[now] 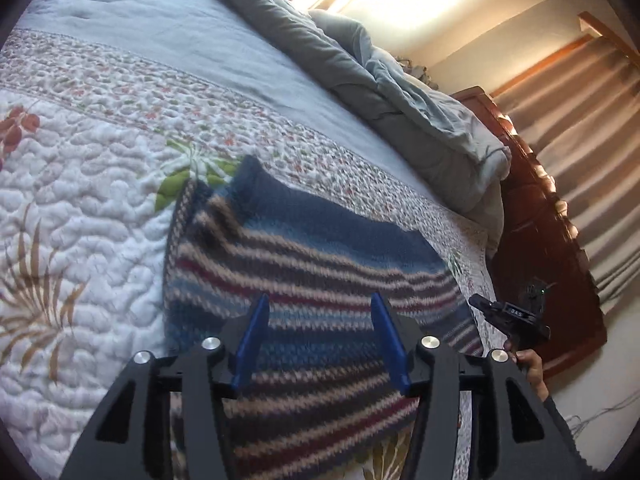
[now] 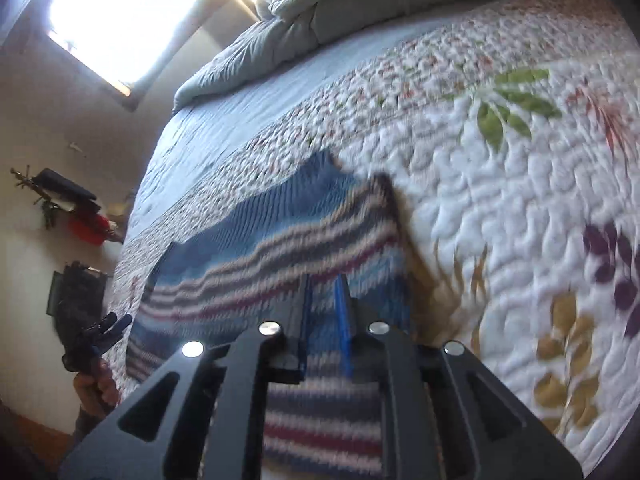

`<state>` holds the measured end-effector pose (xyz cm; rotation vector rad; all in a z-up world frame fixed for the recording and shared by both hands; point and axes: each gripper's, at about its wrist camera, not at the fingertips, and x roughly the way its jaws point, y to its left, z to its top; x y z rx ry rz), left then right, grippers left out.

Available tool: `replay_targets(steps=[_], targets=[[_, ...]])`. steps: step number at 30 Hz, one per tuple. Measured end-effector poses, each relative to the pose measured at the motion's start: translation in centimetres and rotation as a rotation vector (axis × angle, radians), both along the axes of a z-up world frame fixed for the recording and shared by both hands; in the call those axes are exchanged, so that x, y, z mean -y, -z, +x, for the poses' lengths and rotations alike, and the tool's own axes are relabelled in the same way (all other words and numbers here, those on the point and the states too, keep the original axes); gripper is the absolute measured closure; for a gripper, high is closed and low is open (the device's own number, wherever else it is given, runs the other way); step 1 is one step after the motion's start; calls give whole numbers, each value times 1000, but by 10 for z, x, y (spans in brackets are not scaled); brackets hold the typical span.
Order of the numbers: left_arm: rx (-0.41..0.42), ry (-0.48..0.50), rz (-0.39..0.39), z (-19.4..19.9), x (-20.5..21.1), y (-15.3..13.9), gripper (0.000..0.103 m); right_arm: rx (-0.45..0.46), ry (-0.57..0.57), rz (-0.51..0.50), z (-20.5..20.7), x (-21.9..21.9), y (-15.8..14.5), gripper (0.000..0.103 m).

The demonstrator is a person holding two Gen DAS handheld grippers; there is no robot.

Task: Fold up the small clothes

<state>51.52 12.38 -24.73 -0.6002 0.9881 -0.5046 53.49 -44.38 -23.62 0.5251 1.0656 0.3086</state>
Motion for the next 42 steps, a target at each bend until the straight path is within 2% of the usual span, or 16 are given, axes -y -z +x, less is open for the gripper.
replay_targets(steps=[3,4,8,11,14,18,23,25,27,29,31,33,35,36,40,42], targets=[[-64,17,18,-16,1,20,52,-50,31,31,-20,8,27,95],[-80,8,20,-18,-3,29,60,-66,44,37,-20,8,37,103],[-146,-34,-36,-12,-20,52,78,-61,72,56,-28,14,43,103],[-118,-59,-64,-18,-25,35,63,-18,87,93,-48,15,16,94],[-36,-18,-100,-49,-19,11,60,19,62,123,-68,12,0,93],[-94,2,-83,-75,-9,35,60,-46,64,122,-93,10,24,95],[-182,-63,-185,-72,-30,78,91,-84,146,245,-108,32,62,103],[-203,-71,-230,-71,-36,83,93,-88,161,232,-104,30,58,103],[-207,-67,-240,-73,-39,79,87,-95,172,204,-105,28,51,103],[-185,-50,-260,-79,-47,66,56,-102,195,155,-108,28,43,103],[-169,-42,-255,-88,-60,55,46,-100,216,118,-115,32,36,103],[-159,-28,-219,-94,-72,45,45,-107,256,39,-121,37,28,97],[-149,-58,-147,-98,-90,35,35,-80,282,-16,-134,38,14,75],[-143,-79,-127,-98,-99,31,33,-70,271,-48,-139,32,7,72],[-157,-135,-92,-90,-133,23,24,43,1,-273,-160,-62,-27,31],[-168,-136,-91,-82,-141,23,23,121,-135,-420,-171,-120,-40,26]])
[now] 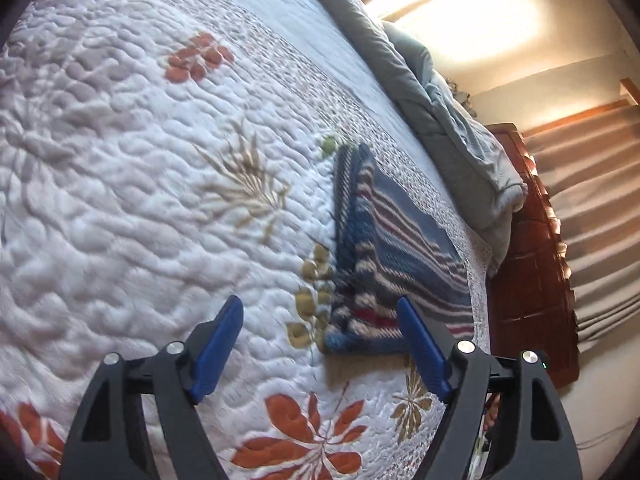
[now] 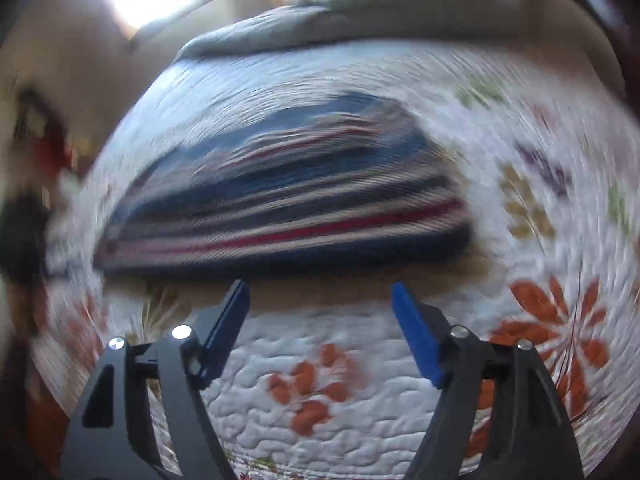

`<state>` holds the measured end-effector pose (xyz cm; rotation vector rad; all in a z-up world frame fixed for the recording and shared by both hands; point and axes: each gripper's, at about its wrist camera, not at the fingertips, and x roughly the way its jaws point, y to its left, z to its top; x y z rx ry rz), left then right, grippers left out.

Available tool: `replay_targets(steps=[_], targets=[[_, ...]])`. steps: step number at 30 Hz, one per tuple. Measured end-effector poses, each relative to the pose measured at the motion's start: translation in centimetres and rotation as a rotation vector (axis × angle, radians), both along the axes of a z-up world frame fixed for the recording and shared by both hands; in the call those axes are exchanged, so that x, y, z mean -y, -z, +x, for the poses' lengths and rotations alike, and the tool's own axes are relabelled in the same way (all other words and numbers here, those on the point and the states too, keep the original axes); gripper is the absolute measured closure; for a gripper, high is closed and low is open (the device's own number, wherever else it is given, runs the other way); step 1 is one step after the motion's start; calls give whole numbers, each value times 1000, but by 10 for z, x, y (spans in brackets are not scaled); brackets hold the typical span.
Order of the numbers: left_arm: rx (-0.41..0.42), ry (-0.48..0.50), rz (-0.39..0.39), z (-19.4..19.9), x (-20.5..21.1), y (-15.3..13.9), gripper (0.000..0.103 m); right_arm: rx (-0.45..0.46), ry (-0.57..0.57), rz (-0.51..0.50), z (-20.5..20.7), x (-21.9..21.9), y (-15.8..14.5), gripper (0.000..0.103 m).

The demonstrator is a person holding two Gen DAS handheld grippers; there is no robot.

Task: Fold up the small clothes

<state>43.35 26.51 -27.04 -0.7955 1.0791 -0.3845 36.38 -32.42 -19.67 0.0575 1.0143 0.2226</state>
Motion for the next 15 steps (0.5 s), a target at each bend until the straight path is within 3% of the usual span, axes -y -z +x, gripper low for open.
replay_targets(steps=[2,6,11,15], targets=[[-27,18,-24,12,1,3,23,56,-128,-109,-14,-59,-6,13],[-75,49,-25,36,3,10,19,109,-289,-191,-23,-143,-3,13],[-75,124,48,66,22,3,18,149,-407,-261,-25,-211,10,13],[-62,173,52,87,36,-2,17,157,-450,-295,-17,-242,22,13]])
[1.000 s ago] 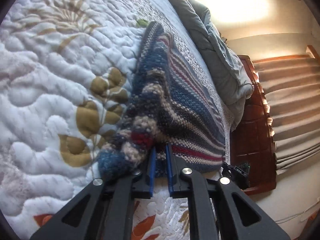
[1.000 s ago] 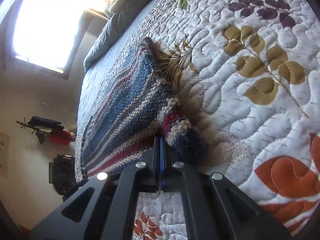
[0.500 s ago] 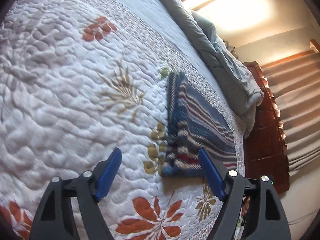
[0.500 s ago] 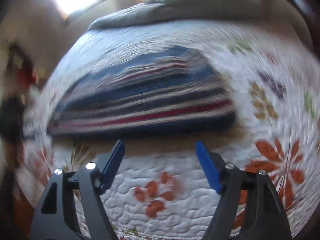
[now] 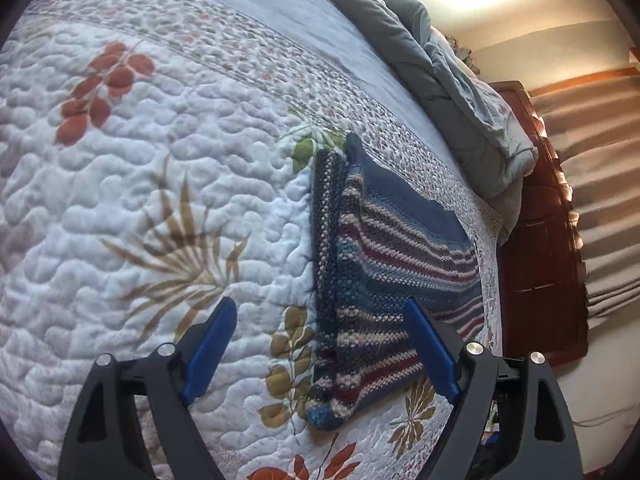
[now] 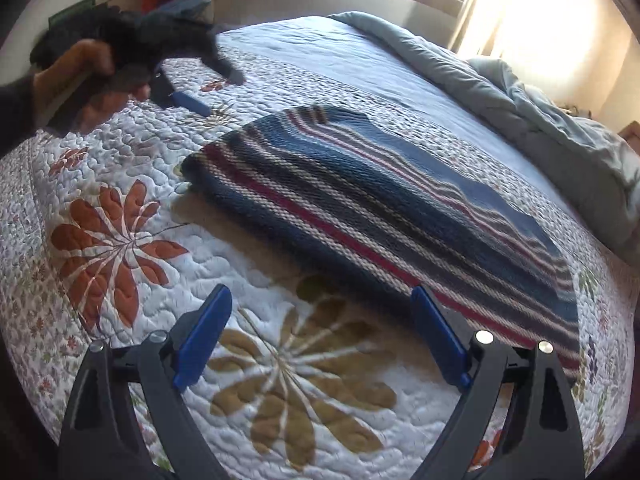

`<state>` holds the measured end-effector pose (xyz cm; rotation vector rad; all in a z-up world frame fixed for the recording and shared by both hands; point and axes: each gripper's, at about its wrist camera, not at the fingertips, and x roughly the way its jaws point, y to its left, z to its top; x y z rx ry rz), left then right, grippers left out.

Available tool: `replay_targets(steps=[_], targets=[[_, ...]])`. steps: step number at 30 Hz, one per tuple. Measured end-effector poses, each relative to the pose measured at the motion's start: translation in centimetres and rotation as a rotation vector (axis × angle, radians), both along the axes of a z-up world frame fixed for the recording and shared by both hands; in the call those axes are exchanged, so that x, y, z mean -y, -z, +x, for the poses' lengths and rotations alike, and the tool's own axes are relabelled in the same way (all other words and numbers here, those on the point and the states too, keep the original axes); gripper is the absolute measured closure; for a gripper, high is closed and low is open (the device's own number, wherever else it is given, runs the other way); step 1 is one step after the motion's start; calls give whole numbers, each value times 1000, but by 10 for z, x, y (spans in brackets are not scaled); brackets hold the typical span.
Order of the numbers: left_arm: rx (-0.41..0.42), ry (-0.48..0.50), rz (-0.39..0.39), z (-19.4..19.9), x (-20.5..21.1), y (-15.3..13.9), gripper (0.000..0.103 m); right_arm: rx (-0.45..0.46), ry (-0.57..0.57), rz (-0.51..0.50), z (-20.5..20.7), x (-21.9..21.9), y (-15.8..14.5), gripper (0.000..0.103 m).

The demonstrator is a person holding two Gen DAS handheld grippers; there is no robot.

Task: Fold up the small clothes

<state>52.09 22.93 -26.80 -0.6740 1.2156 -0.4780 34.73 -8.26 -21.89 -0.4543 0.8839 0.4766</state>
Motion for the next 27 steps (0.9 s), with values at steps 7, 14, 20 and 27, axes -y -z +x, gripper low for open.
replay_targets(steps=[7,14,20,27], targets=[[1,70,-36,30,20,9,17,21,-38,-39,11,-34,18,13],[-20,75,-71,49,23,25,17,92,-96,-132,6,-63,34,13],[-29,79,-82,65,27,35,17,158,-145,-221,3,-93,53,13],[-38,125,-97,88,50,42,17,264,-172,-308,12,-126,69,13]])
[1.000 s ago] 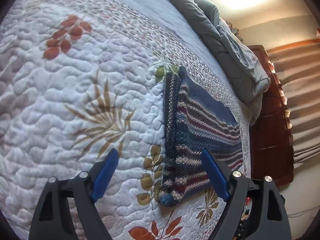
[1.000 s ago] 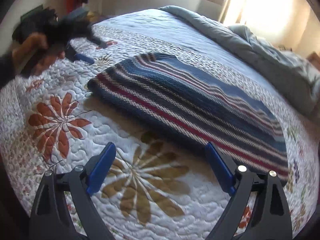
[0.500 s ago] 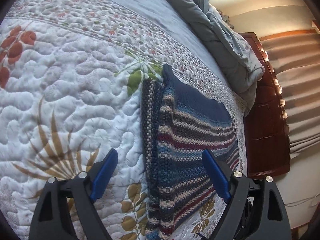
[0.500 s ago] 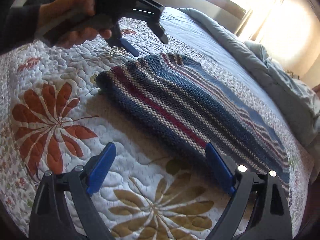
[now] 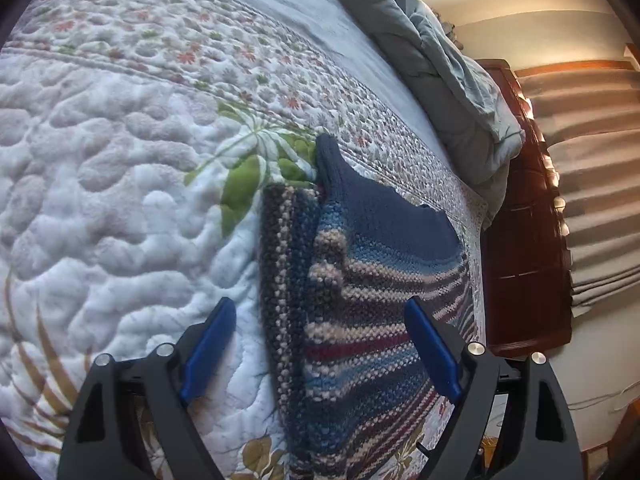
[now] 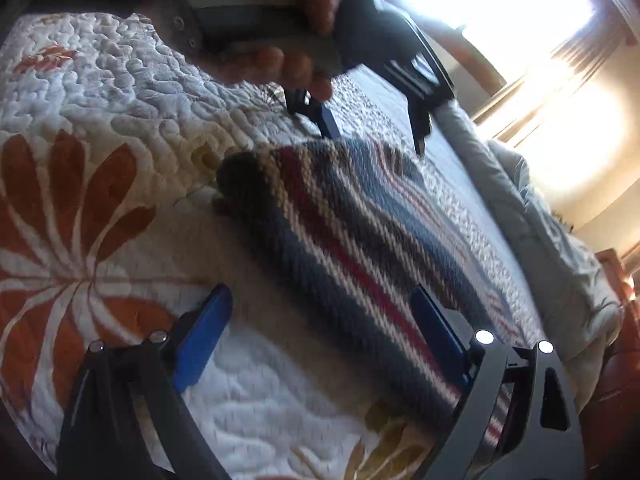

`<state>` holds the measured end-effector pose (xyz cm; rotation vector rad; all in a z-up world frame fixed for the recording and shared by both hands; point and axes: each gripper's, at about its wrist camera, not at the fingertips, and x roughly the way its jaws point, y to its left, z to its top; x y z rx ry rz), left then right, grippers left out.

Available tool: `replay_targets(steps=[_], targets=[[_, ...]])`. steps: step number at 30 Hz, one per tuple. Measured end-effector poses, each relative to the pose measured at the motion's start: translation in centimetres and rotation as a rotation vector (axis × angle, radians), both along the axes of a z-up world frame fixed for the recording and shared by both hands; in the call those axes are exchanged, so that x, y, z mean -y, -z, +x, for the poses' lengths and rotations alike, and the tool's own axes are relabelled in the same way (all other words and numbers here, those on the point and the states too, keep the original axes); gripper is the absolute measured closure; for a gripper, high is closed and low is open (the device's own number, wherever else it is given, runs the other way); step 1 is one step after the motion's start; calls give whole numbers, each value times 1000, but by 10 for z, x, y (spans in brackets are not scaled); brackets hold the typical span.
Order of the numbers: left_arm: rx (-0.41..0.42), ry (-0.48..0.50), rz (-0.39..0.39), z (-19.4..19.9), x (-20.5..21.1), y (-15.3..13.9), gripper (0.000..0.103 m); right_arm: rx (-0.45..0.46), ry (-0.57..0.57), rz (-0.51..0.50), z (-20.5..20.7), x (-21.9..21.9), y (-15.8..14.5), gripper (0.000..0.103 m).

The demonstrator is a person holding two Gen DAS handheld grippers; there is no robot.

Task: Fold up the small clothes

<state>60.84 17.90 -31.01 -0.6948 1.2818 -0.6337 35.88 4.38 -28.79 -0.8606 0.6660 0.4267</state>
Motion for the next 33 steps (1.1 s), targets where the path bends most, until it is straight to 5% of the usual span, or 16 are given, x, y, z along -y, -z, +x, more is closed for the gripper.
replay_targets(steps=[8,12,13,15,18,33], targets=[[2,48,-13,12,23,3,19,137,-17,-86,12,-29,8,13],[1,55,37,12,28,2,50,152,-21,-85,17,-39,7,16],[-1,49,48,11,27,2,57,135,-28,-74,19,-40,7,24],[5,42,69,10,25,0,74,73,-28,-49,22,-40,6,60],[11,42,103,7,25,-8,81,57,-27,-26,22,-38,1,88],[42,24,293,3,63,-101,83,56,92,216,24,3,-99,92]])
